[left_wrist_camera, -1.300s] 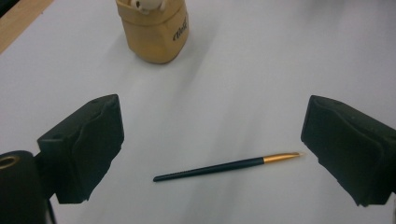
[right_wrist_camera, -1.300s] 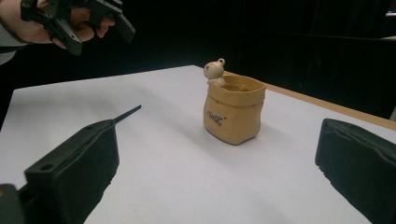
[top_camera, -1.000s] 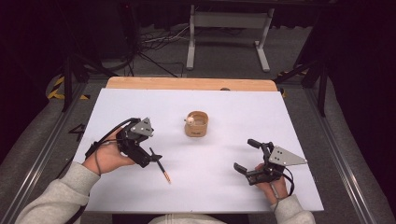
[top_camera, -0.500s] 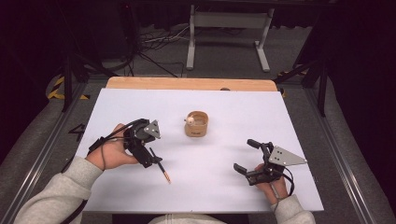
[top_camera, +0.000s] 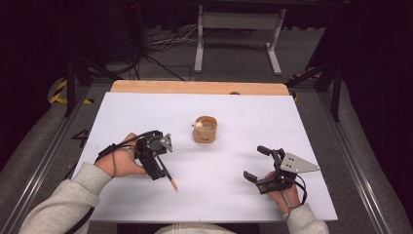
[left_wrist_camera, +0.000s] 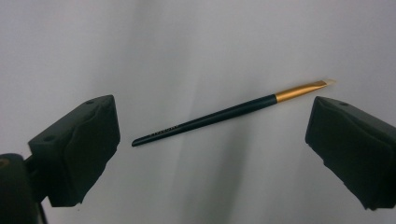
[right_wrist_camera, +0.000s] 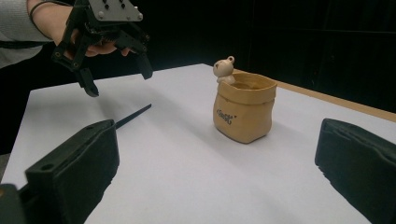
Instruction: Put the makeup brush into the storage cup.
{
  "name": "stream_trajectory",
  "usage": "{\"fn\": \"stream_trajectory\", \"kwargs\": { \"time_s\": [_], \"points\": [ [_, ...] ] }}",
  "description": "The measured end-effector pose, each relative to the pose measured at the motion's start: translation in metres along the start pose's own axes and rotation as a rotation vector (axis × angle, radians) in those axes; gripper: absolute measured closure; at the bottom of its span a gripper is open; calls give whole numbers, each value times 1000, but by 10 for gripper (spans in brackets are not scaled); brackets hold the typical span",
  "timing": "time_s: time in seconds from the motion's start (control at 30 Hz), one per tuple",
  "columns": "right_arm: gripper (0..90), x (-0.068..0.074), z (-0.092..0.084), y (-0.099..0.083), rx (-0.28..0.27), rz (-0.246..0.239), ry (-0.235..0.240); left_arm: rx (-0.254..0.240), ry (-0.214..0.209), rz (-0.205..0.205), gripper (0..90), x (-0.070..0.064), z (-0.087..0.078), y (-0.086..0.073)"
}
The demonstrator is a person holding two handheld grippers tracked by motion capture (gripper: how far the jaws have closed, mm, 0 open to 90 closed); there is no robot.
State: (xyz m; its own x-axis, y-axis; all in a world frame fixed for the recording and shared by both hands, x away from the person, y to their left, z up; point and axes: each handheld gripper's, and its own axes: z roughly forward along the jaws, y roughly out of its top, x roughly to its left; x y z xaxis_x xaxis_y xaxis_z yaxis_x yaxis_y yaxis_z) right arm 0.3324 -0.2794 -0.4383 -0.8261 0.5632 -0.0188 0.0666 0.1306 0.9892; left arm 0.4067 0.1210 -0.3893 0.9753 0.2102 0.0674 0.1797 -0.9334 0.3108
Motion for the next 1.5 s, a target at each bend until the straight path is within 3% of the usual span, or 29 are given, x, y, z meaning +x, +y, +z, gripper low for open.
{"fn": "stream_trajectory", "kwargs": {
  "time_s": [0.27,0.63,0.97,1.23,1.5],
  "points": [
    [2,0,0,0,0,3,5,-28,-18,13,50,2,10,-1],
    [2,0,0,0,-2,9,8,-1,-47,19,60,2,25,-2],
    [2,0,0,0,0,10,11,33,-44,34,73,3,35,-4],
    [2,0,0,0,1,12,9,57,-45,29,138,4,38,-6],
    [2,-1,1,-1,4,17,11,89,-34,49,204,2,42,-4]
  ]
}}
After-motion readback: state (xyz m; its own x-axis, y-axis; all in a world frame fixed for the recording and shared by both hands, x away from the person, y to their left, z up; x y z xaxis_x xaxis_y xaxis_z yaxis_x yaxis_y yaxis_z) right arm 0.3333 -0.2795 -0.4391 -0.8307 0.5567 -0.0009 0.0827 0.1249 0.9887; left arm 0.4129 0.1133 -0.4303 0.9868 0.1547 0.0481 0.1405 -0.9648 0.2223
